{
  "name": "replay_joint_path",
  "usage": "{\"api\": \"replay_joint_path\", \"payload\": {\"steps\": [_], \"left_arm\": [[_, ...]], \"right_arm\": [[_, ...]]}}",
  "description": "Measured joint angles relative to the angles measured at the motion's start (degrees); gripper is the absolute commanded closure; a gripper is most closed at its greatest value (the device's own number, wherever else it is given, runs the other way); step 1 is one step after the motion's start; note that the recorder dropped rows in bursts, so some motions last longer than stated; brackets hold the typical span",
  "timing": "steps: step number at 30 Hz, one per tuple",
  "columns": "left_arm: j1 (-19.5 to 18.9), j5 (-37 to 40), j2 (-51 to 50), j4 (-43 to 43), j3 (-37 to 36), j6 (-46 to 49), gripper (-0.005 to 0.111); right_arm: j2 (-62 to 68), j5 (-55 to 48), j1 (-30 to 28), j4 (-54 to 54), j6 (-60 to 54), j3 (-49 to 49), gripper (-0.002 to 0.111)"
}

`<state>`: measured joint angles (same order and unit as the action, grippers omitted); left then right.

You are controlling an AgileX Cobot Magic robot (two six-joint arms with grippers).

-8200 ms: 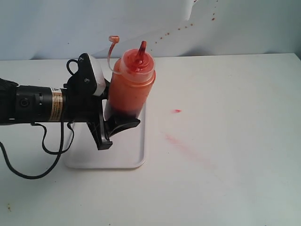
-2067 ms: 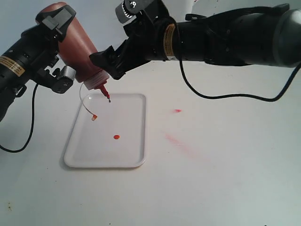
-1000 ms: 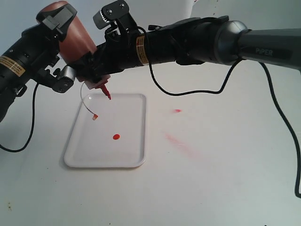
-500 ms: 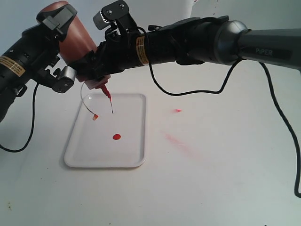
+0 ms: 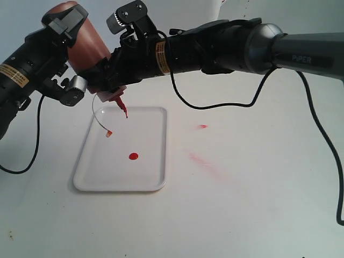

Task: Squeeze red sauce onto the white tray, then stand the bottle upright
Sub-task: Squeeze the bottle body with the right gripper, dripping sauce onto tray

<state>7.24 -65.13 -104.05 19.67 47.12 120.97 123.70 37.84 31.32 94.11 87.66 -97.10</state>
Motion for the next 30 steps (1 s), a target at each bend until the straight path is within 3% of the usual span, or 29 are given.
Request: {"api": "replay_joint_path", "payload": {"steps": [6,16,19,23,30], "left_arm": [[0.1,0.1,0.0,0.2,0.0,0.0,0.107],[0.1,-1.1,0.0,0.0,0.0,-0.4,0.107],[0.1,-1.1,0.0,0.0,0.0,-0.4,0.107],[0.1,-1.3,0.0,0.2,0.0,-0.4,0.107],[0.1,-0.7,0.0,0.2,0.0,-0.2,0.107]], "right_arm": [[-0.1,0.0,0.0,1.3,2.8,0.0,0.095],[-1.2,-0.2,0.0,3.3,3.7,0.0,0.091],[-1.3,-0.2,0.0,3.5,3.7,0.0,0.067],[-1.5,-0.3,0.0,4.5,3.8,0.0,0.006],[-2.2,-0.6,0.0,5.6,2.6,0.0,0.003]]}}
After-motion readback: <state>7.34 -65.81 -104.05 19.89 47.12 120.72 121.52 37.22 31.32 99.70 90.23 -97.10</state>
